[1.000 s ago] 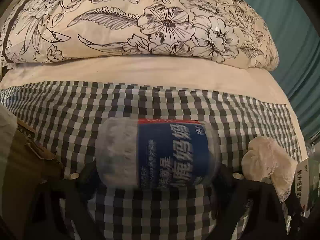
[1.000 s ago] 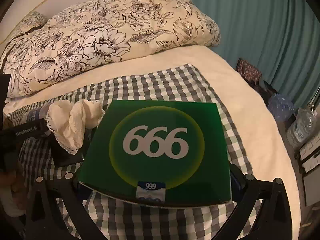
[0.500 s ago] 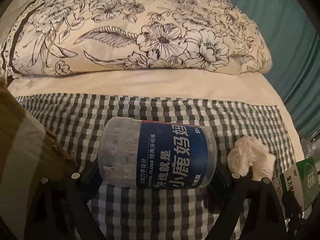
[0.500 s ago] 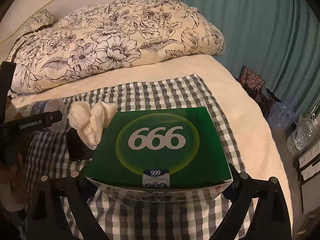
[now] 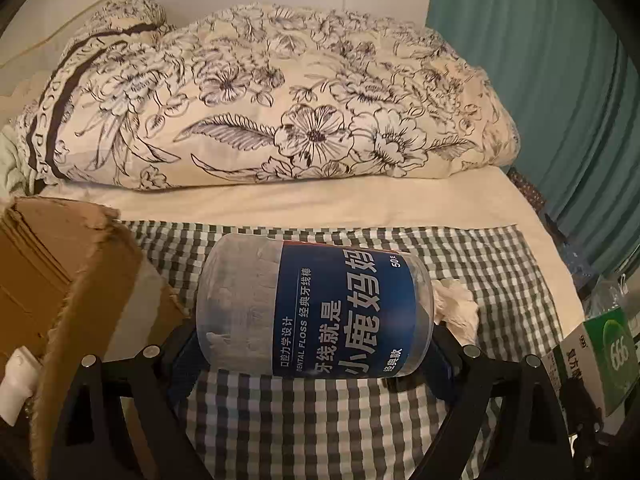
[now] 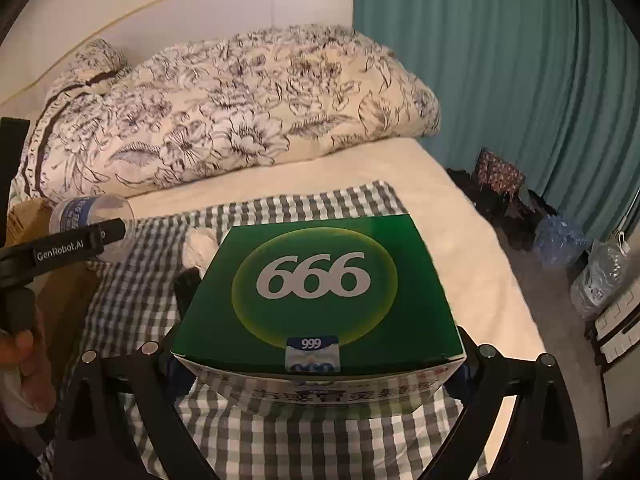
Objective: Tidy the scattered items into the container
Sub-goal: 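Lift the green box and the bottle and carry them over the cardboard box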
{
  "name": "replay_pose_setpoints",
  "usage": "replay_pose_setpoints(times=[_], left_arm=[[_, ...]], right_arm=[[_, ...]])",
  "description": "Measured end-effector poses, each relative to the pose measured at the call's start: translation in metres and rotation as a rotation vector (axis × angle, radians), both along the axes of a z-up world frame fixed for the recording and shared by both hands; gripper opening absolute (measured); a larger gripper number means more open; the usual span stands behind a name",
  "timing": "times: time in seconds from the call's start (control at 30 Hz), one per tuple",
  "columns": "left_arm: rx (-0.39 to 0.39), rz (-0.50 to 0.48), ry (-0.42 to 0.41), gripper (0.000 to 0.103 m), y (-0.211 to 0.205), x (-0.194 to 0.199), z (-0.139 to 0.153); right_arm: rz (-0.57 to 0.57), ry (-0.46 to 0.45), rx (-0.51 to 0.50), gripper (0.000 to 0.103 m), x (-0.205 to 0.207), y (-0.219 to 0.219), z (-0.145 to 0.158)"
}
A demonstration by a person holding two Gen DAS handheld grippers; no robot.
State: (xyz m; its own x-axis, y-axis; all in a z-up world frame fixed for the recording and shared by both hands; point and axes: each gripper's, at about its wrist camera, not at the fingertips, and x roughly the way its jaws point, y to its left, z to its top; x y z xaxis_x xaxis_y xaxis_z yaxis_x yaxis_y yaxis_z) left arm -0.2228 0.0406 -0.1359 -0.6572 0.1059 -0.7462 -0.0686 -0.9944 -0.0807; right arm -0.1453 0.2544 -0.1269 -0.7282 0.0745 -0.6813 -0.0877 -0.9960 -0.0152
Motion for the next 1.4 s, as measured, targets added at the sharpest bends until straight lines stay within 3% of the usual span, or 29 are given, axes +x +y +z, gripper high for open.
replay_pose_setpoints(times=[0.77,1.4], left_arm=[[-0.028,0.009,0.167,0.091,-0.029,0.085,0.085],[-0.055,0.055,0.265,0.091,-0.065,0.153,0.135]], right_arm=[[0.021,0.139,-0.016,0.095,0.066,-0.015,0.070],[0.092,0.236,-0.026,0.095,0.107,-0.049,0.116]])
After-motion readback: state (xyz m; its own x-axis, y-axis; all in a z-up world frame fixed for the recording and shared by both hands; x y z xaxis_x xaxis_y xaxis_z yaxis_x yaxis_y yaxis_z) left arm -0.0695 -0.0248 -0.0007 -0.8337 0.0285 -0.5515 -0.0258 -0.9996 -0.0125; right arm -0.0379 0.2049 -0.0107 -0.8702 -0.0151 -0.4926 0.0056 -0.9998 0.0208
